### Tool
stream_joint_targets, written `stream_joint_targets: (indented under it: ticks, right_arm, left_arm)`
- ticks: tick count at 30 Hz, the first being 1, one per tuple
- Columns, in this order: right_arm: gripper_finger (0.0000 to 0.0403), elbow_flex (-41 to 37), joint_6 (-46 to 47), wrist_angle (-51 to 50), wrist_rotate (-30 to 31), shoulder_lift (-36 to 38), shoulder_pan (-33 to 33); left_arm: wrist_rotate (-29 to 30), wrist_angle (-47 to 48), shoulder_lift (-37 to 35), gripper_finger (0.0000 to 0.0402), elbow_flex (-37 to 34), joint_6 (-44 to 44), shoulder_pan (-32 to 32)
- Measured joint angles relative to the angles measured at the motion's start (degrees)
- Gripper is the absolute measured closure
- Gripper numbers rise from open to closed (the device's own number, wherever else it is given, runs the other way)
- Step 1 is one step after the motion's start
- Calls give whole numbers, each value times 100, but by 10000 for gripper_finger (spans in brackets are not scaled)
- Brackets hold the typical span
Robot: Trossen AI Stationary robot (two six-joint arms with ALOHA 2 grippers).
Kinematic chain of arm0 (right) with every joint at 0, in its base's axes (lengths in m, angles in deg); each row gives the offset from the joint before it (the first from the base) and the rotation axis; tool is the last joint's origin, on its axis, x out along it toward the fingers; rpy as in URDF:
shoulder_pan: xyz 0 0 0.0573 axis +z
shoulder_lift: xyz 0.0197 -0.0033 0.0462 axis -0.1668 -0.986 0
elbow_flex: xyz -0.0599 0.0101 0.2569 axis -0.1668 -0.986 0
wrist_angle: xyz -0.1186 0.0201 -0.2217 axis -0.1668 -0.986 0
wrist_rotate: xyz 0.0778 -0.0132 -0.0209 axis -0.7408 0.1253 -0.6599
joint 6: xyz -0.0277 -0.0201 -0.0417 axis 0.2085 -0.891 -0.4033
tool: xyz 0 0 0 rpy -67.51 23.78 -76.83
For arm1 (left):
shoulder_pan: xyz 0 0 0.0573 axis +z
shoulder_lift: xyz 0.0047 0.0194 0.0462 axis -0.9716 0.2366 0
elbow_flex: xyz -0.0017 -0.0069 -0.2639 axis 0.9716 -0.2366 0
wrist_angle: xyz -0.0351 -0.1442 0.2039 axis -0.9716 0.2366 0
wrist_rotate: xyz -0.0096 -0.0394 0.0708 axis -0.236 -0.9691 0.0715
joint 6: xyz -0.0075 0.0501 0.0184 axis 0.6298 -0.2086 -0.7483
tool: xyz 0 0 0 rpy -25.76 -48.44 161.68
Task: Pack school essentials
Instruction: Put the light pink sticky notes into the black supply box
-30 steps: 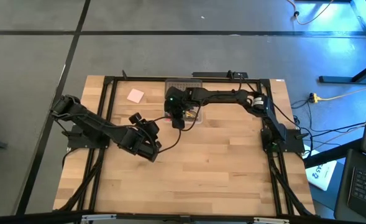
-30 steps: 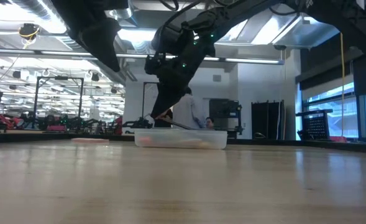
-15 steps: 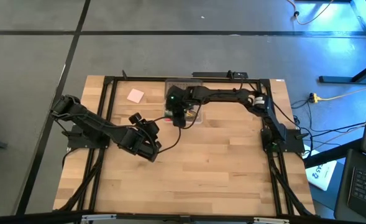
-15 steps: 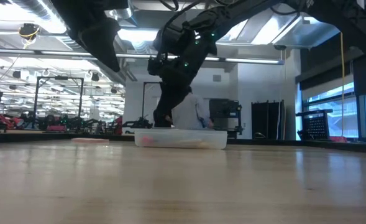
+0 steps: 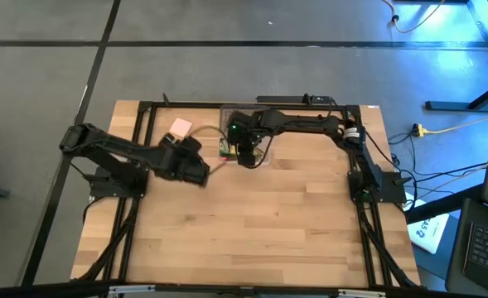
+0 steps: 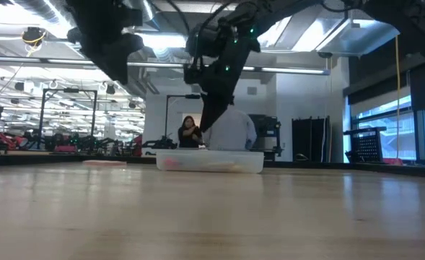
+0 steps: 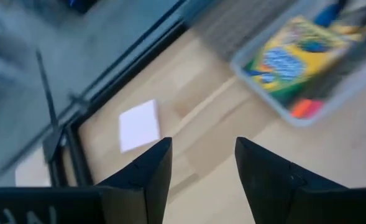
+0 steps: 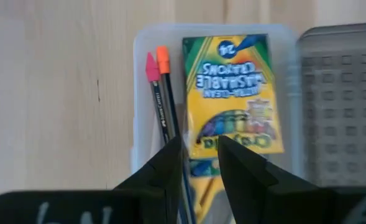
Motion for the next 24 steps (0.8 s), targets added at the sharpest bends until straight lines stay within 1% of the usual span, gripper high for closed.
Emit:
stream_joint_targets:
  ticks: [2, 7, 12, 15, 18, 21, 24]
  right_arm:
    - [297, 0, -9, -32, 3, 141, -2]
    - [297, 2, -75, -141, 4, 570, -4]
    - [297, 2, -117, -263, 4, 840, -4]
    - [297, 2, -202, -446, 5, 988, -1]
    - [297, 2, -215, -679, 9, 1151, 0]
    - [297, 2, -193, -681, 7, 1337, 0]
    - [297, 2, -191, -693, 7, 1439, 32]
  left_arm:
    - [-223, 142, -193, 232, -1, -8, 349]
    - [-1010, 145, -586, 232, 0, -683, 1360]
    - [-1583, 102, -691, 232, 0, -1309, 2409]
    - [-2221, -109, -675, 232, -2, -1750, 3064]
    - [-2846, -555, -638, 232, -1, -2470, 3644]
    - [-3143, -869, -642, 232, 0, -2854, 4142]
    - [-3250, -962, -598, 232, -2, -3028, 4533]
